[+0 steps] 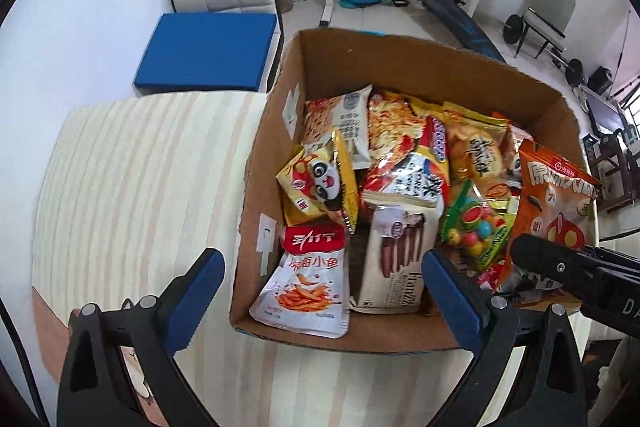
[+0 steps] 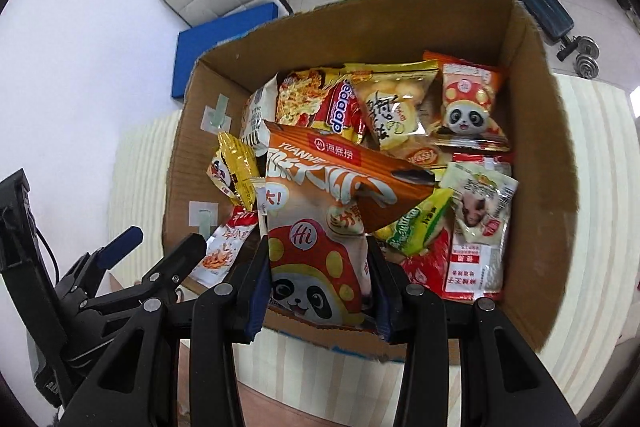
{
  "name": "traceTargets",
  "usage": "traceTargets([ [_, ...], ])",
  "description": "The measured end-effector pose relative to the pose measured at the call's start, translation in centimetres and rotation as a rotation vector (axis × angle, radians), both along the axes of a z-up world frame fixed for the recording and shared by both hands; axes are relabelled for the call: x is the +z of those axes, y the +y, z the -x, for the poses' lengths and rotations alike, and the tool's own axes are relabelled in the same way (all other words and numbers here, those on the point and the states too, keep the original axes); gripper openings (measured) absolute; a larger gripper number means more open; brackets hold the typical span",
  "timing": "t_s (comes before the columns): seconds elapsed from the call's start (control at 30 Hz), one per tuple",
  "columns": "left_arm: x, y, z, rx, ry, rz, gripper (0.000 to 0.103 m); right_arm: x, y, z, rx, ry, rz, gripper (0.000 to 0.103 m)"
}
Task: Organize snacks
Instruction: 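Lower the orange bag into the cardboard box and open the right tool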
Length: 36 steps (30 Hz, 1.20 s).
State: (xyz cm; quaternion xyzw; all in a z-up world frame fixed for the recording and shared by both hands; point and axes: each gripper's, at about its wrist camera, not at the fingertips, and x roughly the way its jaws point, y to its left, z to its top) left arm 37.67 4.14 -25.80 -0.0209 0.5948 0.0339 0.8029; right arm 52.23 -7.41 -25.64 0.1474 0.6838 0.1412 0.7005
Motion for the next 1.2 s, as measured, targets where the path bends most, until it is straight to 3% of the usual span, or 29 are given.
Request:
traceTargets([
  [0.23, -0.6, 0.4, -0.2, -0.01, 0.014, -0.013, 0.101, -1.7, 1.3, -1.1, 0.019, 0.022, 0.003, 0.046],
  [0.53, -0.5, 1.3, -3.0, -0.006, 0.011, -0.021, 0.101, -0.5, 2.7, -5.5, 0.023, -0.026, -0.001, 0.047],
  [0.67, -0.9, 1.6, -4.5, -0.011, 0.024, -0.026, 0.101, -0.7, 2.6, -6.6, 0.008, -0.01, -0.038, 0.068],
  [0.83, -1.1, 1.7, -4.8, -0.005, 0.037, 0.001, 0.101, -0.4, 1.6, -6.5, 0.003, -0.013, -0.009, 0.074],
  [1.07, -0.5, 0.7, -3.6, -0.032, 0.037, 0.013, 0.101, 0.5, -1.3, -2.8, -0.001, -0.05, 0.155, 0.08],
  [1.2, 0.2, -0.2, -2.1, -0.051, 0.031, 0.022, 0.101, 1.5, -2.9, -0.5, -0.021, -0.072, 0.21, 0.093],
])
